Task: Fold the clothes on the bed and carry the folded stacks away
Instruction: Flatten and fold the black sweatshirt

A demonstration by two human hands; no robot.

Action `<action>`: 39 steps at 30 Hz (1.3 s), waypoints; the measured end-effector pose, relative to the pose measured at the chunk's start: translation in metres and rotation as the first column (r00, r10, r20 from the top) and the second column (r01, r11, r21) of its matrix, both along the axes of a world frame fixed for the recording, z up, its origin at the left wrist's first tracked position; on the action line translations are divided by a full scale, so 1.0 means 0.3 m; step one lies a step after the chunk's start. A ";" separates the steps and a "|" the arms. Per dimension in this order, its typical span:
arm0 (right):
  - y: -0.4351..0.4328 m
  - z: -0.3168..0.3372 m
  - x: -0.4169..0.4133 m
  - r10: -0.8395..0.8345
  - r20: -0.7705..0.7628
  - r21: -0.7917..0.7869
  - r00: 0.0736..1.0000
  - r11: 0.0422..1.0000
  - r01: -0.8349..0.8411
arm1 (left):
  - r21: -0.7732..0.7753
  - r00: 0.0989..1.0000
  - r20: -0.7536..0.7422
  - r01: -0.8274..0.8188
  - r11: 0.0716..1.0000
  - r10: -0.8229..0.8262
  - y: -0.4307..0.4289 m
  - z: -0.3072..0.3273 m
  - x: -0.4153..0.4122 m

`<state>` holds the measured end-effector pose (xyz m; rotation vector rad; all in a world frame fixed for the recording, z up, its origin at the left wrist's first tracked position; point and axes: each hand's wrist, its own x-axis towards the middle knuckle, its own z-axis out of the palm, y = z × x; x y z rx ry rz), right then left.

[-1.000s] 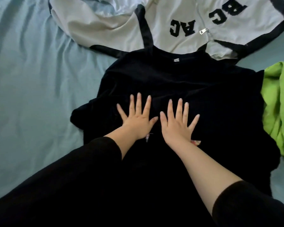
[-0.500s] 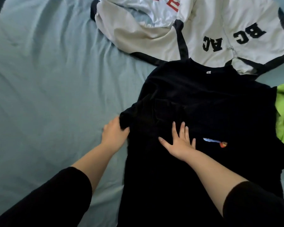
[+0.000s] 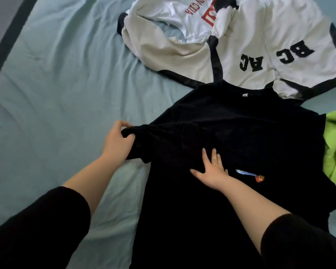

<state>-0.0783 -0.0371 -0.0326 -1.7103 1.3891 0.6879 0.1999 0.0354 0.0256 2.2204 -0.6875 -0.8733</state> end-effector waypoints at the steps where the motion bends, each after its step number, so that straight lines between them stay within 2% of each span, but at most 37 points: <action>1: -0.004 0.006 0.000 0.001 -0.001 0.013 1.000 1.000 -0.001 | 0.090 0.970 0.164 0.166 0.982 -0.179 0.014 0.022 0.043; 2: -0.006 0.011 0.001 -0.002 -0.002 0.022 1.000 1.000 0.002 | 0.185 0.914 0.258 0.271 0.945 -0.312 0.027 0.040 0.078; 3: -0.005 0.012 0.004 -0.009 -0.002 0.021 1.000 1.000 0.009 | 0.249 0.878 0.291 0.313 0.917 -0.379 0.040 0.051 0.102; 4: 0.001 0.014 0.007 -0.022 0.000 0.014 1.000 1.000 0.022 | 0.274 0.879 0.283 0.309 0.911 -0.384 0.053 0.053 0.116; 5: 0.008 0.015 0.010 -0.040 0.007 0.003 0.999 0.999 0.040 | 0.278 0.904 0.244 0.281 0.919 -0.350 0.067 0.048 0.119; 7: 0.022 0.018 0.012 -0.071 0.031 -0.010 0.997 0.997 0.071 | 0.286 0.974 0.073 0.186 0.940 -0.215 0.092 0.019 0.099; 9: 0.027 0.023 0.006 -0.077 0.041 0.003 0.996 0.997 0.076 | 0.325 0.991 -0.104 0.110 0.939 -0.080 0.112 -0.025 0.060; 10: 0.026 0.027 0.004 -0.081 0.037 0.007 0.996 0.997 0.081 | 0.331 0.989 -0.143 0.078 0.940 -0.032 0.117 -0.050 0.042; 12: 0.033 0.049 0.017 -0.154 0.080 -0.070 0.985 0.985 0.160 | 0.287 0.990 -0.132 -0.018 0.958 0.058 0.112 -0.089 0.016; 14: 0.086 0.082 0.064 -0.257 0.312 -0.309 0.914 0.883 0.354 | 0.240 0.996 -0.040 -0.070 0.968 0.082 0.109 -0.098 0.010; 15: 0.127 0.109 0.109 -0.264 0.449 -0.392 0.854 0.800 0.453 | 0.245 0.998 0.034 -0.056 0.968 0.049 0.110 -0.087 0.015; 16: 0.174 0.137 0.167 -0.274 0.540 -0.380 0.796 0.764 0.521 | 0.261 0.994 0.107 -0.025 0.965 -0.003 0.115 -0.068 0.024; 17: 0.222 0.164 0.235 -0.321 0.600 -0.264 0.733 0.786 0.559 | 0.275 0.983 0.171 0.014 0.961 -0.064 0.122 -0.045 0.031; 18: 0.268 0.187 0.310 -0.420 0.627 -0.046 0.656 0.821 0.569 | 0.279 0.966 0.228 0.054 0.959 -0.121 0.131 -0.022 0.036; 19: 0.304 0.213 0.399 -0.555 0.623 0.234 0.551 0.804 0.546 | 0.269 0.946 0.277 0.093 0.959 -0.170 0.139 0.004 0.047; 20: 0.326 0.233 0.492 -0.688 0.578 0.475 0.439 0.721 0.504 | 0.253 0.927 0.309 0.135 0.958 -0.212 0.149 0.031 0.058; 22: 0.331 0.263 0.657 -0.889 0.410 0.745 0.205 0.456 0.487 | 0.227 0.906 0.305 0.230 0.946 -0.293 0.178 0.076 0.075; 24: 0.307 0.276 0.769 -0.977 0.202 0.843 -0.067 0.139 0.519 | 0.195 0.915 0.202 0.313 0.930 -0.350 0.217 0.107 0.087; 25: 0.298 0.278 0.802 -0.978 0.125 0.851 -0.168 0.018 0.525 | 0.141 0.938 0.115 0.311 0.940 -0.328 0.240 0.120 0.096; 26: 0.293 0.282 0.821 -0.970 0.081 0.844 -0.228 -0.055 0.533 | 0.062 0.968 0.008 0.249 0.967 -0.250 0.257 0.134 0.110; 28: 0.291 0.284 0.819 -0.962 0.090 0.818 -0.257 -0.076 0.570 | -0.069 0.981 -0.192 -0.009 0.998 -0.005 0.265 0.147 0.151; 30: 0.299 0.279 0.792 -0.969 0.122 0.798 -0.215 -0.033 0.602 | -0.042 0.952 -0.277 -0.147 0.988 0.130 0.231 0.136 0.192; 32: 0.310 0.271 0.765 -0.981 0.126 0.786 -0.146 0.009 0.619 | 0.134 0.911 -0.392 -0.080 0.988 0.127 0.162 0.117 0.214; 34: 0.317 0.254 0.739 -0.987 0.134 0.780 -0.085 0.053 0.624 | 0.283 0.851 -0.517 0.066 0.957 0.094 0.093 0.098 0.203; 36: 0.321 0.234 0.717 -0.988 0.142 0.778 -0.061 0.074 0.624 | 0.283 0.805 -0.590 0.124 0.951 0.071 0.051 0.088 0.192; 37: 0.321 0.231 0.710 -0.988 0.141 0.781 -0.066 0.070 0.621 | 0.250 0.795 -0.601 0.088 0.964 0.083 0.042 0.083 0.193; 39: 0.318 0.224 0.706 -0.988 0.128 0.760 -0.091 0.039 0.649 | 0.156 0.772 -0.613 -0.089 0.984 0.167 0.047 0.074 0.214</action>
